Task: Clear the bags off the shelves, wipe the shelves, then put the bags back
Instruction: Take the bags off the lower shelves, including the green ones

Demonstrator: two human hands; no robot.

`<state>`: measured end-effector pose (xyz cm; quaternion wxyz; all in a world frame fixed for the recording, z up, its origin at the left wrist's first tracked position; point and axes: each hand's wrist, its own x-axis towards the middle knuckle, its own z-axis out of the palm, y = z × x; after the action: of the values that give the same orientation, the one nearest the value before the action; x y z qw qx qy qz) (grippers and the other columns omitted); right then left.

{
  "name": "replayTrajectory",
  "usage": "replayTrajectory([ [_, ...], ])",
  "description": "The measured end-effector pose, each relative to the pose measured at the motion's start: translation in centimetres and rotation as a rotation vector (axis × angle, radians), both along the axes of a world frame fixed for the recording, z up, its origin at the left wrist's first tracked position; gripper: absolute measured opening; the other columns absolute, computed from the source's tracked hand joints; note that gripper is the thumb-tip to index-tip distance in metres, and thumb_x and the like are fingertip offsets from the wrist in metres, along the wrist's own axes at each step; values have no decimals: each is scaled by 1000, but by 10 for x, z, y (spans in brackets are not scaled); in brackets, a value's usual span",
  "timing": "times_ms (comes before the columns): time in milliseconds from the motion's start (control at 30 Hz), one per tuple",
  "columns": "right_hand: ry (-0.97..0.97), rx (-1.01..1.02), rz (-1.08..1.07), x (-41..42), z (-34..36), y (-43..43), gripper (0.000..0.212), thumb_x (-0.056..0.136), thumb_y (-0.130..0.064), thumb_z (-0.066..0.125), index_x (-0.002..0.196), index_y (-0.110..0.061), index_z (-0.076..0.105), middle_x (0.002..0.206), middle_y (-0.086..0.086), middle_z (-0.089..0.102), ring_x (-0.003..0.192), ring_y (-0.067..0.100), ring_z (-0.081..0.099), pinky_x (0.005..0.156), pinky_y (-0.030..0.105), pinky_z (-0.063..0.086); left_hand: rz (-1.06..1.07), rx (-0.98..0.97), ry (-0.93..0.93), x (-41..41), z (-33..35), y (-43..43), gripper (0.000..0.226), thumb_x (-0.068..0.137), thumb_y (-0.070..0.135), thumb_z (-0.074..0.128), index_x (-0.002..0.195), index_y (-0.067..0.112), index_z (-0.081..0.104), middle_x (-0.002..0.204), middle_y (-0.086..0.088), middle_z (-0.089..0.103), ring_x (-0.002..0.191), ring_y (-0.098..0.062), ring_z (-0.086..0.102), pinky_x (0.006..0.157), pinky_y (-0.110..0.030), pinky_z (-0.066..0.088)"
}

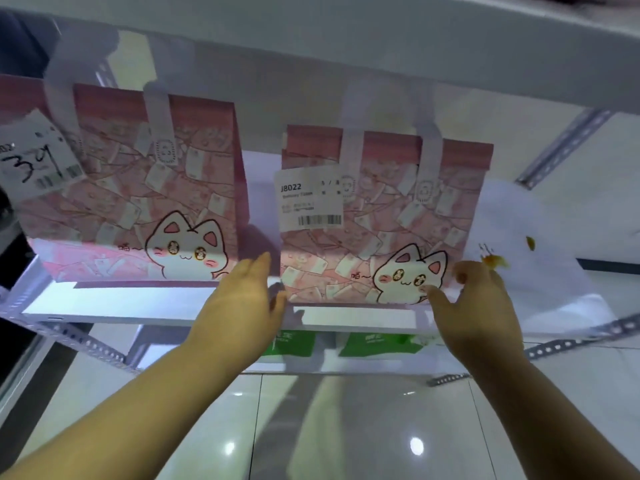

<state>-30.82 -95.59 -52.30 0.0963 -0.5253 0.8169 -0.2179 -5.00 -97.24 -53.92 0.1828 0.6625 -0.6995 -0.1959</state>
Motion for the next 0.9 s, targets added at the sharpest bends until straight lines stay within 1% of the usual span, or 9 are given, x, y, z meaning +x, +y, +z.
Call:
replayTrajectory([
  [67, -34, 61, -24, -8, -1, -8, 50, 81, -29, 67, 123, -12, 46, 120, 12, 52, 108, 30, 52, 92, 42, 42, 6, 9, -28, -10, -3, 1, 63, 90, 30, 57, 144, 11, 30, 134, -12, 49, 120, -28, 47, 97, -36, 39],
  [133, -63, 91, 17, -12, -3, -13, 47, 81, -28, 66, 121, -15, 45, 120, 9, 54, 109, 28, 52, 92, 43, 43, 6, 17, -34, -15, -5, 2, 60, 89, 29, 56, 142, 13, 32, 129, -11, 52, 114, -28, 50, 92, -37, 42],
  [333, -203, 38, 125, -15, -7, -10, 38, 81, -23, 69, 113, -21, 48, 110, 0, 60, 93, 13, 52, 81, 30, 41, 72, 48, 0, -21, -4, -2, 49, 88, 29, 59, 130, 14, 40, 120, -8, 56, 107, -26, 55, 85, -36, 47],
  [500, -210, 13, 158, -16, -5, -7, 36, 81, -22, 69, 112, -22, 49, 108, -2, 60, 89, 9, 49, 79, 27, 38, 91, 44, 12, -22, -6, -4, 58, 87, 29, 60, 137, 15, 34, 127, -8, 53, 114, -26, 52, 91, -36, 46],
  [567, -207, 23, 149, -17, -4, -6, 38, 82, -24, 68, 114, -21, 49, 112, -1, 59, 93, 11, 50, 81, 29, 40, 100, 49, 22, -23, -6, -2, 63, 88, 31, 59, 141, 15, 30, 132, -8, 49, 116, -25, 52, 93, -37, 45],
  [633, -194, 33, 127, -19, -2, -3, 45, 82, -26, 68, 121, -18, 48, 120, 2, 58, 104, 17, 53, 88, 34, 43, 107, 38, 48, -22, -6, 2, 65, 88, 32, 59, 143, 16, 29, 136, -7, 45, 118, -26, 51, 95, -38, 45],
  [733, -165, 11, 95, -20, -1, 5, 53, 83, -29, 66, 129, -15, 45, 125, 5, 56, 112, 23, 53, 95, 42, 45, 105, 1, 100, -18, -4, 12, 58, 86, 31, 61, 138, 20, 36, 135, -5, 44, 114, -27, 53, 92, -38, 47],
  [800, -158, -31, 88, -19, 0, 13, 51, 83, -30, 66, 128, -17, 46, 122, 2, 57, 107, 21, 55, 91, 41, 47, 102, -9, 112, -15, -2, 19, 52, 86, 30, 61, 133, 24, 41, 132, -2, 46, 110, -24, 55, 88, -37, 48],
  [900, -156, -102, 98, -13, -3, 30, 40, 83, -31, 65, 119, -19, 51, 113, 0, 60, 96, 16, 55, 79, 33, 46, 100, -8, 121, -6, -2, 31, 47, 86, 33, 61, 130, 24, 46, 128, 1, 49, 106, -21, 56, 88, -37, 49],
])
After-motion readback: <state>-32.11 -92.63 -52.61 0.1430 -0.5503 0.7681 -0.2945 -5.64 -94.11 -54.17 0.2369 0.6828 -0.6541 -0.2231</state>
